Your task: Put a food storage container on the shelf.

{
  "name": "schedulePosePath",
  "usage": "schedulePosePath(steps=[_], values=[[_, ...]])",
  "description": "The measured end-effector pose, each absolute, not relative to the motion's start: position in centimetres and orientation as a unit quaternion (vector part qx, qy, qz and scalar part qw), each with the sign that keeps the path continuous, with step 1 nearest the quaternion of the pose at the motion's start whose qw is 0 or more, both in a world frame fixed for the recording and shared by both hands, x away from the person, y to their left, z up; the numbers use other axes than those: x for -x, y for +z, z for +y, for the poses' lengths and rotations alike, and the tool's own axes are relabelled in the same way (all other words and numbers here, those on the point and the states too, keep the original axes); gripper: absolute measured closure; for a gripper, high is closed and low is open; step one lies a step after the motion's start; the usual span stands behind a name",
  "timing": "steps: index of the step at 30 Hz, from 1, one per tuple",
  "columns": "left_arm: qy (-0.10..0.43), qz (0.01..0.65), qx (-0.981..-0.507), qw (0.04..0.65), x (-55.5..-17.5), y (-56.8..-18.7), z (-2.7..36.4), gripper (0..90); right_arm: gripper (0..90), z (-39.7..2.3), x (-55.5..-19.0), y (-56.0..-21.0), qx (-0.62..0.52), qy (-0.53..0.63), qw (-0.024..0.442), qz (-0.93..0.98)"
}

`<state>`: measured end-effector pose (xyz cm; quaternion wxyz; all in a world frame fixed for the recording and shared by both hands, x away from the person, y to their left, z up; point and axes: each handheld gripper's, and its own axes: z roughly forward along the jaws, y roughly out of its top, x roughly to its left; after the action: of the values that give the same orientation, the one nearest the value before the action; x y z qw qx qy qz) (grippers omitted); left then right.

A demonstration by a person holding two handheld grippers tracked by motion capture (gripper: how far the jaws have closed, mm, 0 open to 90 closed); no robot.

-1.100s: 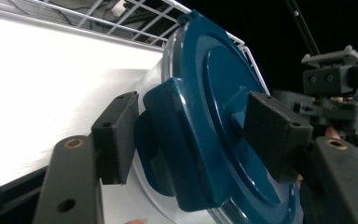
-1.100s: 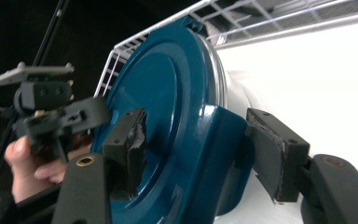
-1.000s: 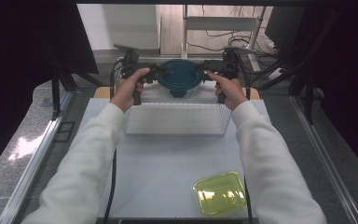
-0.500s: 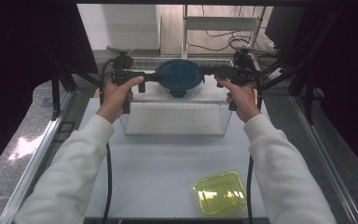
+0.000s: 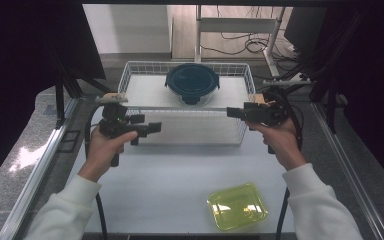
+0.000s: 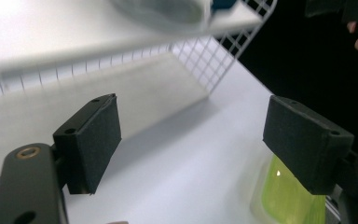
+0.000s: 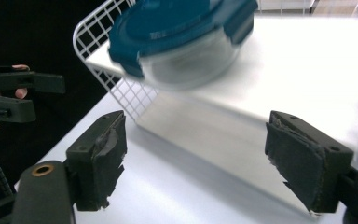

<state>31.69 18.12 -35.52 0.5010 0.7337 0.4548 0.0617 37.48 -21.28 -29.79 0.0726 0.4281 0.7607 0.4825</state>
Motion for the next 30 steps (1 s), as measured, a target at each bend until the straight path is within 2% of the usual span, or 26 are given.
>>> schedulePosePath(steps=[12, 16, 30], values=[[0.062, 0.464, -0.752, 0.464, -26.5, -41.0, 18.5, 19.3, 23.9, -23.9, -31.8, -34.4, -0.411, 0.461, 0.094, 0.781], [0.062, 0.467, -0.757, 0.453, -25.6, -42.4, 18.3, 20.3, 24.3, -24.0, -30.2, -35.7, -0.406, 0.455, 0.088, 0.787], [0.051, 0.476, -0.761, 0.438, -24.7, -44.0, 17.9, 21.4, 24.5, -24.9, -28.9, -39.2, -0.42, 0.448, 0.072, 0.786]])
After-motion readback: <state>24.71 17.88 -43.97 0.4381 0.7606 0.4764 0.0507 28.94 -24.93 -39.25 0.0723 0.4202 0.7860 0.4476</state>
